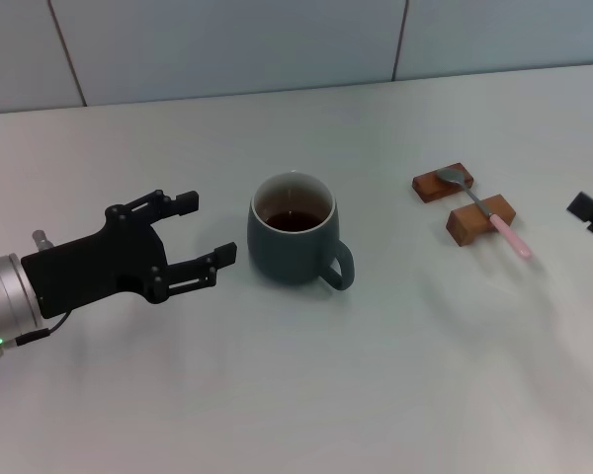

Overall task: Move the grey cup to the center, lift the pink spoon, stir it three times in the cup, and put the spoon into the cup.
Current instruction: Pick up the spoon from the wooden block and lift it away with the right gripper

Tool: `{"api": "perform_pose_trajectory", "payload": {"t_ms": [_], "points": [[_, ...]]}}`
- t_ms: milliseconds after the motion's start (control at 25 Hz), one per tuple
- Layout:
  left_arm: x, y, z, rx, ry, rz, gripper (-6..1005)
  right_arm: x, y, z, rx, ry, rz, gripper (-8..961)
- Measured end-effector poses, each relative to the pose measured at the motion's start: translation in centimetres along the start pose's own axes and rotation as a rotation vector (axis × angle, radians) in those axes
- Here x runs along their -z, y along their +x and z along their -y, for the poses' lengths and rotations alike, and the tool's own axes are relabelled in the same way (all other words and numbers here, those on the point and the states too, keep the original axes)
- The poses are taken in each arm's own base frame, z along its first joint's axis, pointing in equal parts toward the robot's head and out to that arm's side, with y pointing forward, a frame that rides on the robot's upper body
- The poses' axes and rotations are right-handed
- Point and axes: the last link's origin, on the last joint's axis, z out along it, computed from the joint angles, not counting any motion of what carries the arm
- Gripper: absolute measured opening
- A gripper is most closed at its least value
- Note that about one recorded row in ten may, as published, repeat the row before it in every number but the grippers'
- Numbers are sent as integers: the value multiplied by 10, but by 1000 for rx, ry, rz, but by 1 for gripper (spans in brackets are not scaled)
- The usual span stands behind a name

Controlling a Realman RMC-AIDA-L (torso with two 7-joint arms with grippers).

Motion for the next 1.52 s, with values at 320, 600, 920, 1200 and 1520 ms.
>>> {"api": "perform_pose_trajectory", "payload": {"t_ms": [320,600,920,1200,1520], "points": [[1,1,1,-1,-6,8,840,-3,25,8,-285,118,79,819],[0,1,0,-5,-18,15,840,-20,35,12,-361,154,-12,819],[0,0,0,-3,-16,14,840,-38,39,6,-368,122,-66,819],[1,0,-1,-2,-17,14,840,-44,44,6,-382,138,-87,805],[0,0,-2,2,-23,11,840,-49,47,9,-402,165,-117,748]]}}
